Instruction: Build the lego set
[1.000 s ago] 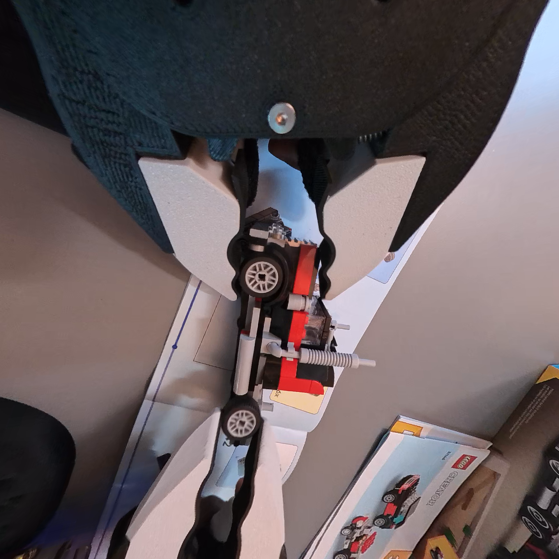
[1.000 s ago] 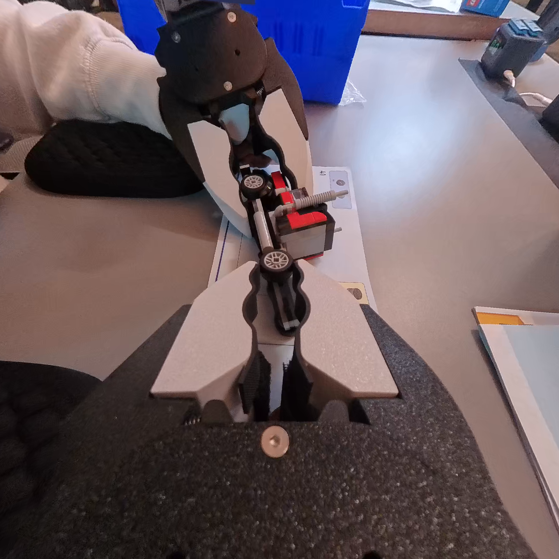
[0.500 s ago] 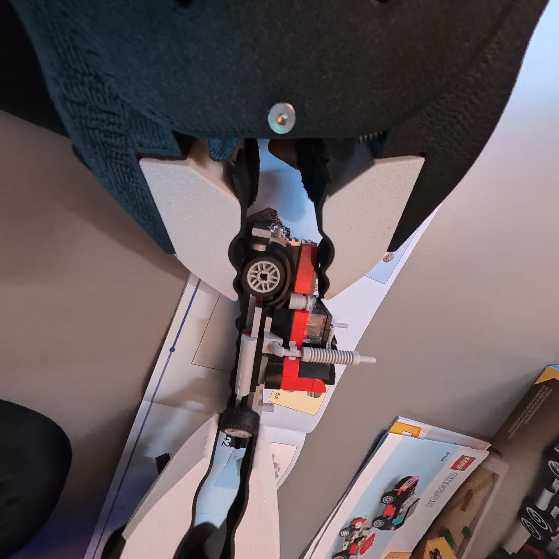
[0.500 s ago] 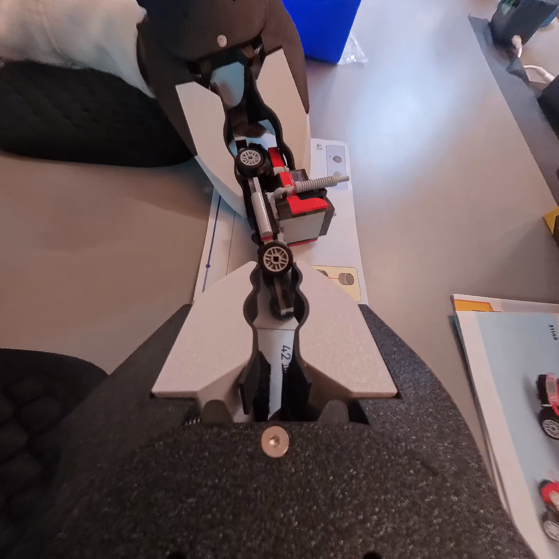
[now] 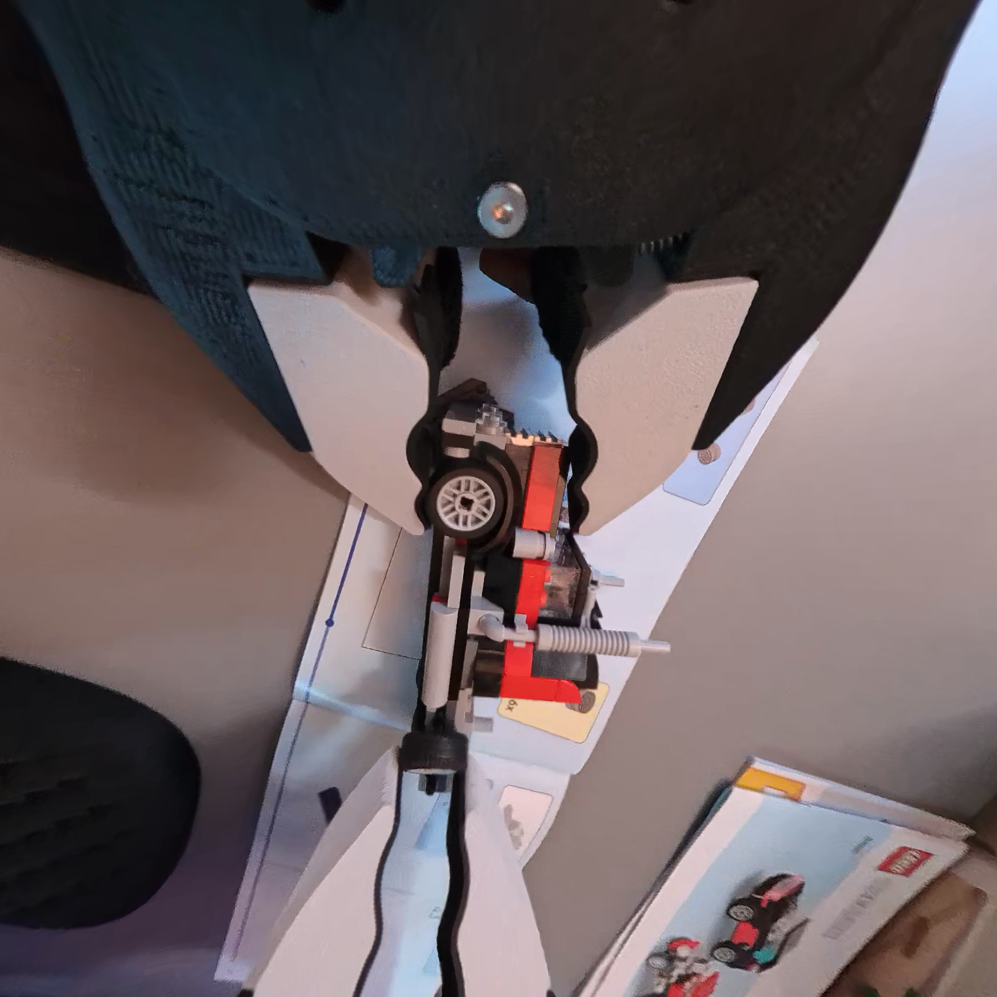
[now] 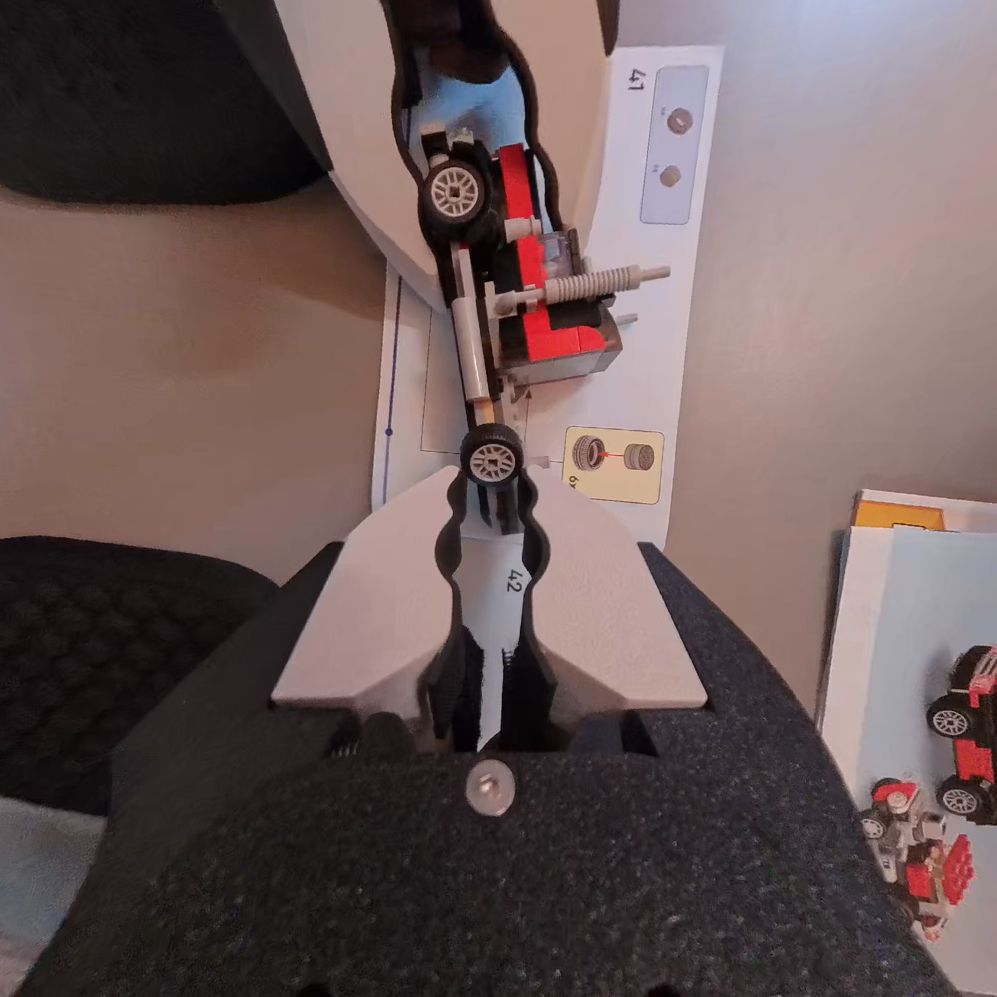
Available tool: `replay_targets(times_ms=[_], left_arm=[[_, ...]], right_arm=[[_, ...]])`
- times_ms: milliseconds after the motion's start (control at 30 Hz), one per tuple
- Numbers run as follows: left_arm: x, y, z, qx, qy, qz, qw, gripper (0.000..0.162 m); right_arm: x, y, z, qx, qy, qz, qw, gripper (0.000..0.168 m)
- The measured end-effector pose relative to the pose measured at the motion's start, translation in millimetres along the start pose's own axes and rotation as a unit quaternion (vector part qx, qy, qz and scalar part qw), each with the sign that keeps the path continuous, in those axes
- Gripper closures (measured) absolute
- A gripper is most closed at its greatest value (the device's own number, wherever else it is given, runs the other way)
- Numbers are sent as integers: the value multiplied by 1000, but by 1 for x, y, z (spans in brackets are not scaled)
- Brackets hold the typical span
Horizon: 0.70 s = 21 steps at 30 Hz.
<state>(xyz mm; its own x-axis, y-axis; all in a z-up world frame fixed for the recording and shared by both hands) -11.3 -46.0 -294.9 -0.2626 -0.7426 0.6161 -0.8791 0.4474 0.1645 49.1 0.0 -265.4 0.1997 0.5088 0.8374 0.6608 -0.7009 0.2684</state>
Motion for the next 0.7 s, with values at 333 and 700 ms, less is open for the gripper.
replay_targets(times_ms=[333, 700], left_arm=[[5, -1, 1, -2, -5, 85, 996, 114], [4, -5, 7, -49, 1, 62, 997, 118]], right_arm=[[6, 8, -3, -83, 5, -132, 988, 168], [13, 20, -17, 30, 121, -53, 991, 127]])
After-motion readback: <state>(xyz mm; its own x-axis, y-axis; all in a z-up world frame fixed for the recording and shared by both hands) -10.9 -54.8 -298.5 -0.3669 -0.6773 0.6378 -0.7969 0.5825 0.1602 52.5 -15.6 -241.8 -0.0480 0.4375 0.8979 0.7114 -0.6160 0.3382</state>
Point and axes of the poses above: each gripper's, where its closed fingertips meet, x back along the fingers, z out of its underside, y = z × x across the jaws, the point moved 1 cm from there along x, back along the fingers, and after that the axes turned 12 degrees about -z, right-handed, at the moved point
